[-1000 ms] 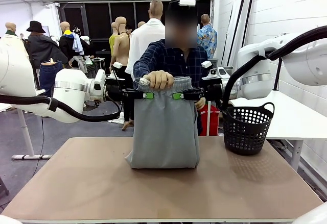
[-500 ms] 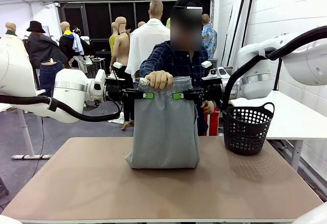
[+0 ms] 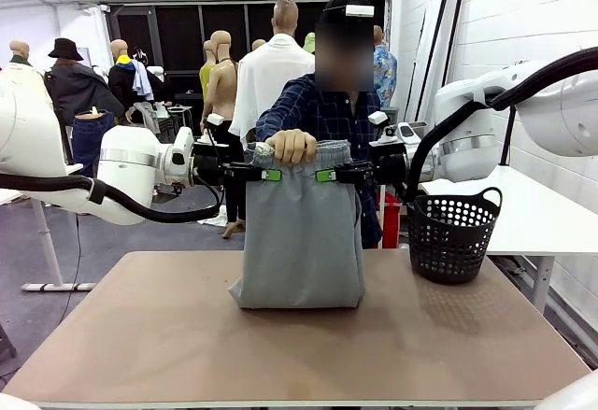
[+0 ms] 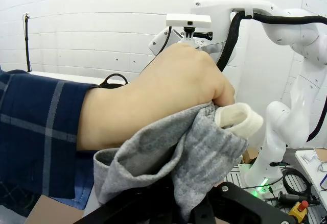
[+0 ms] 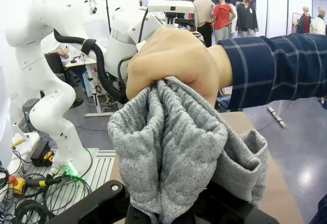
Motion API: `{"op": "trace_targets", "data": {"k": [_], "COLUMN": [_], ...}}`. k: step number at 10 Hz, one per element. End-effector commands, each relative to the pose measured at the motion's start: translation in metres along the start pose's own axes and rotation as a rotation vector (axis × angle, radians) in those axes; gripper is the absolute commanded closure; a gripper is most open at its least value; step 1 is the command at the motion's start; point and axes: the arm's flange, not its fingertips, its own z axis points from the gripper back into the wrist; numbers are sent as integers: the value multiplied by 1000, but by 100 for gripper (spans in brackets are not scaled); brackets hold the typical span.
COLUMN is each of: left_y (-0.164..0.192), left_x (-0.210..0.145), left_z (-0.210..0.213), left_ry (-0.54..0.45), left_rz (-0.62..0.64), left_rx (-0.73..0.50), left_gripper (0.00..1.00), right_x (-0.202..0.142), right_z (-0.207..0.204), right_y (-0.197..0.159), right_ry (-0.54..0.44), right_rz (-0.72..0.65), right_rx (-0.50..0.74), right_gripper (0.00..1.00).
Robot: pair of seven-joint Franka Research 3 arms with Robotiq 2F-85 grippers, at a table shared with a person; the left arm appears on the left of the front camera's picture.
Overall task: Fold the training pants.
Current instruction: Release the ends of the Training pants and then grab the overlapped ends.
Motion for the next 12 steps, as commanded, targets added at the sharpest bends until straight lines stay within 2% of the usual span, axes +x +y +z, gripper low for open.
{"op": "trace_targets", "data": {"k": [1,5,10,11,12], "left_y": [0,0,-4,-5,-6], "left_x": [1,1,3,4,4], "left_z": [0,-2,-3,-3,-2], "left_ry": [1,1,22,28,36], "left_rz": [-7,0,-32,-30,-31], "left_rx": [9,-12,-109,-119,-124], "left_gripper": [100,100,100,85,66], "right_x": [1,0,0,-1,-1], "right_z": [1,2,1,1,0], "right_y": [1,0,4,5,5], "right_ry": [-5,-3,4,5,6], "right_rz": [2,-6,-20,-27,-30], "right_rx": [8,18,55,61,62], "right_gripper": [100,100,100,88,71]}}
